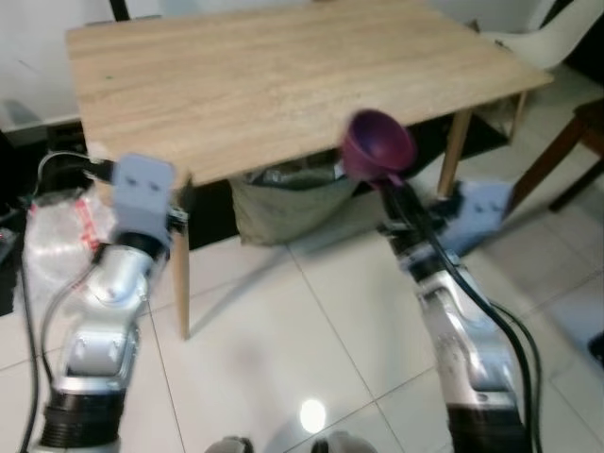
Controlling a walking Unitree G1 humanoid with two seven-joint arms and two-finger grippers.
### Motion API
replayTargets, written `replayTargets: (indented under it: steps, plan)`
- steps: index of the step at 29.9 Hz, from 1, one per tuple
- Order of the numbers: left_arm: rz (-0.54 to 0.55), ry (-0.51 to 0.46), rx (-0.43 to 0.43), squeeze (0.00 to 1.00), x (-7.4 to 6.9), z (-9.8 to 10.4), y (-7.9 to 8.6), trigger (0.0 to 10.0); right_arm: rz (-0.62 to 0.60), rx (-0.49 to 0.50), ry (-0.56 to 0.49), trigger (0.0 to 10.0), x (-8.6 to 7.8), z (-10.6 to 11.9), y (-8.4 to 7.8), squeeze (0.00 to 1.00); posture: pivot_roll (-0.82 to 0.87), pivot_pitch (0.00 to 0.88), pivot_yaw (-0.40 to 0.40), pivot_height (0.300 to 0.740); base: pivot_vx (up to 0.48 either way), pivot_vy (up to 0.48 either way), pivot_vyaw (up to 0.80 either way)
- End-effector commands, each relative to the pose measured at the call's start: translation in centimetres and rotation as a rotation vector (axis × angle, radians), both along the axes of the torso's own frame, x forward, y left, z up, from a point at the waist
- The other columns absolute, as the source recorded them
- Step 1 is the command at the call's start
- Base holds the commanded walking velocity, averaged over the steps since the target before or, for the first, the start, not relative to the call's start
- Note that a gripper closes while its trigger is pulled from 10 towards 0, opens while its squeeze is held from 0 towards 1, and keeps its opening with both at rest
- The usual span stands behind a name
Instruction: Setting the table
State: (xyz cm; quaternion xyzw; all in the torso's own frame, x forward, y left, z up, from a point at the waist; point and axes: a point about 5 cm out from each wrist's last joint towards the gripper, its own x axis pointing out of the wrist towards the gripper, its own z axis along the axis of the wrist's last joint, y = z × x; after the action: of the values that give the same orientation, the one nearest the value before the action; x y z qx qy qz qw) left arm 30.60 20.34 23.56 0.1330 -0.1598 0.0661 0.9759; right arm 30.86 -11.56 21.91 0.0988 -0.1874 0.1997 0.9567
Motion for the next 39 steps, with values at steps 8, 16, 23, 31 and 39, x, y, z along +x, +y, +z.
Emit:
replayTargets:
  steps: [8, 16, 23, 31, 39]
  plan:
    - [0.044, 0.006, 0.016, 0.0, -0.5, 0.5, 1.2, 10.0, 0.032, 0.1, 0.003, 10.0, 2.2, 1.7, 1.0, 0.0, -0.03, 0.068, 0.013, 0.74, 0.411, 0.0, 0.68]
    - [0.014, 0.039, 0.024, 0.0, -0.2, 0.2, 0.5, 10.0, 0.035, 0.249, 0.042, 10.0, 3.1, 2.2, 0.4, 0.0, -0.03, 0.06, 0.022, 0.74, 0.408, 0.0, 0.37]
    - [0.0, 0.052, 0.029, 0.0, 0.1, 0.2, 0.1, 10.0, 0.004, 0.268, 0.062, 10.0, 3.4, 1.9, -0.1, 0.0, -0.03, 0.055, 0.025, 0.74, 0.409, 0.0, 0.0]
    - [-0.04, 0.07, 0.042, 0.0, 0.7, 0.4, -0.5, 10.0, -0.141, 0.164, 0.075, 10.0, 4.1, 1.0, -1.5, 0.0, -0.03, 0.051, 0.036, 0.74, 0.401, 0.0, 0.0]
    - [-0.079, 0.086, 0.051, 0.0, 1.1, 0.2, -1.4, 10.0, -0.171, 0.14, 0.071, 10.0, 4.3, 0.8, -2.0, 0.0, -0.03, 0.049, 0.04, 0.74, 0.398, 0.0, 0.0]
